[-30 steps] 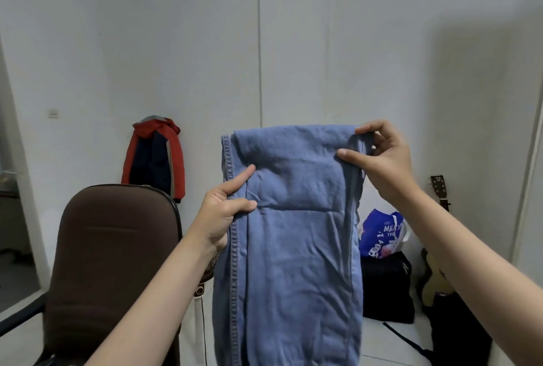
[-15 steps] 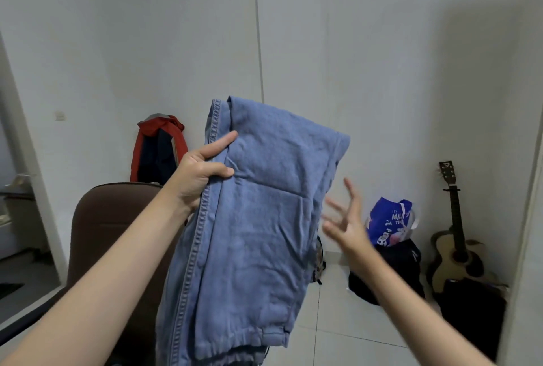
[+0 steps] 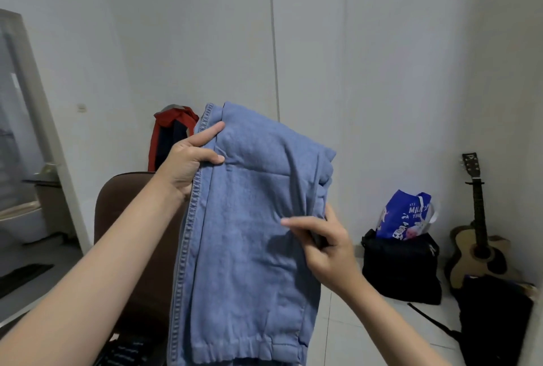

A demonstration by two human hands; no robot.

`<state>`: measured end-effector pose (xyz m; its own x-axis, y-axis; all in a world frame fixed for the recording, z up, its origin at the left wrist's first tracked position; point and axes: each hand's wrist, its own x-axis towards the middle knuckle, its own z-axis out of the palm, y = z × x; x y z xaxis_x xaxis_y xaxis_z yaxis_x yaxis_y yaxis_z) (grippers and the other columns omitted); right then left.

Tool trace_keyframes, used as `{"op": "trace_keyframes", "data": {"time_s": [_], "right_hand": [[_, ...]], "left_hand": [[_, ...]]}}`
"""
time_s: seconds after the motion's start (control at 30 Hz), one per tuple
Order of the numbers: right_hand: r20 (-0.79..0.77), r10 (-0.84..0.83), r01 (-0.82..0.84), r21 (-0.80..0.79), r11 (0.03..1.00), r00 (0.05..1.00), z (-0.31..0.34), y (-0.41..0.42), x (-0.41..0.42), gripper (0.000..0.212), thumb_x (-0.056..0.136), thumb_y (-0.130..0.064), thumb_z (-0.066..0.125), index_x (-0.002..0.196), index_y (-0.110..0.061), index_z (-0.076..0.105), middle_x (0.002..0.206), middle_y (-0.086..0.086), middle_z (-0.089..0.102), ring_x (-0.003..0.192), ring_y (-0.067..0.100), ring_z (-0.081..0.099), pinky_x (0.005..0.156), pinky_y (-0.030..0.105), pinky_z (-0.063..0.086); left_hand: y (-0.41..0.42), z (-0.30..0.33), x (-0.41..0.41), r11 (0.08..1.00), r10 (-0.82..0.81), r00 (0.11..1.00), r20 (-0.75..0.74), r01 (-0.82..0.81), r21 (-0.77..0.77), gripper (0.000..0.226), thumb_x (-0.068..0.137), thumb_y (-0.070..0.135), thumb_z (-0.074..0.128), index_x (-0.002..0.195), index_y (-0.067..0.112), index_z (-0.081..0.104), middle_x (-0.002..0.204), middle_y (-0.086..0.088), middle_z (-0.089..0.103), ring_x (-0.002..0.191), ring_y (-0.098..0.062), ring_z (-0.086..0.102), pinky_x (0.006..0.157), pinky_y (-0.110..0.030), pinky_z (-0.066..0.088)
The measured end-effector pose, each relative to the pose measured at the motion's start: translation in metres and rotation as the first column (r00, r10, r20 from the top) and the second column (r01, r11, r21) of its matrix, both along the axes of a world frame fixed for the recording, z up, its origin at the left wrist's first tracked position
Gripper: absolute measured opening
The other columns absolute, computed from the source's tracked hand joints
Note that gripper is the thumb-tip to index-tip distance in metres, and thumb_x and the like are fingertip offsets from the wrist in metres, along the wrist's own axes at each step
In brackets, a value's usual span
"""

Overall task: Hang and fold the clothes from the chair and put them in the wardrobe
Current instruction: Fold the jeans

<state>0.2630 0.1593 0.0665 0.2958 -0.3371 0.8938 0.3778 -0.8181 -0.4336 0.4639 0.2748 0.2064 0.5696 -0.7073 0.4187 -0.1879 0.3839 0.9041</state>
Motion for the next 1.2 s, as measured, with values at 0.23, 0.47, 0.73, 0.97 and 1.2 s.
{"op": "trace_keyframes", "data": {"time_s": [0.23, 0.47, 0.73, 0.97, 1.2], "right_hand": [[-0.048, 0.215, -0.194, 0.282, 0.940, 0.975, 0.037, 0.003, -0.008, 0.036, 0.091, 0.005, 0.054, 0.093, -0.026, 0.071, 0.096, -0.018, 0.072, 0.100, 0.000, 0.064, 0.087, 0.011, 0.045], [0.024, 0.334, -0.322, 0.339, 0.884, 0.942, 0.078, -0.009, 0.001, 0.027, 0.082, -0.010, 0.061, 0.087, -0.032, 0.075, 0.095, -0.020, 0.072, 0.096, -0.004, 0.062, 0.087, 0.013, 0.046], [0.020, 0.361, -0.332, 0.444, 0.832, 0.932, 0.097, -0.036, 0.002, 0.043, 0.090, 0.002, 0.054, 0.080, -0.034, 0.077, 0.086, -0.017, 0.072, 0.083, -0.004, 0.063, 0.073, 0.010, 0.048], [-0.016, 0.308, -0.258, 0.503, 0.825, 0.951, 0.084, -0.053, 0.007, 0.040, 0.090, -0.001, 0.056, 0.081, -0.034, 0.077, 0.085, -0.019, 0.072, 0.084, -0.006, 0.063, 0.073, 0.009, 0.047], [-0.102, 0.156, -0.075, 0.549, 0.832, 0.983, 0.059, -0.076, -0.001, 0.025, 0.091, -0.004, 0.057, 0.094, -0.026, 0.069, 0.084, -0.024, 0.071, 0.086, -0.009, 0.062, 0.076, 0.007, 0.046]], "left_hand": [[0.002, -0.009, 0.010, 0.998, -0.020, 0.997, -0.077, 0.025, 0.061, 0.051, 0.077, -0.013, 0.052, 0.120, 0.012, 0.062, 0.123, -0.014, 0.063, 0.106, -0.025, 0.064, 0.091, -0.033, 0.053], [0.009, -0.037, 0.011, 0.992, -0.114, 0.968, -0.223, 0.122, 0.022, 0.039, 0.087, 0.004, 0.049, 0.121, 0.018, 0.062, 0.118, -0.007, 0.065, 0.101, -0.022, 0.062, 0.085, -0.033, 0.049], [0.002, -0.131, -0.008, 0.986, -0.161, 0.956, -0.247, 0.147, -0.072, 0.093, 0.075, 0.042, 0.068, 0.146, 0.047, 0.009, 0.129, 0.008, 0.060, 0.124, -0.016, 0.052, 0.113, -0.047, 0.026], [-0.016, -0.161, -0.041, 0.973, -0.226, 0.962, -0.151, 0.230, 0.014, 0.110, 0.054, 0.063, 0.079, 0.144, 0.027, 0.028, 0.135, 0.005, 0.055, 0.121, -0.013, 0.055, 0.101, -0.033, 0.045], [-0.012, -0.164, -0.042, 0.982, -0.187, 0.982, -0.027, 0.187, -0.001, 0.107, 0.071, 0.006, 0.078, 0.141, 0.049, 0.009, 0.141, 0.017, 0.047, 0.129, -0.007, 0.047, 0.105, -0.028, 0.041]]}}
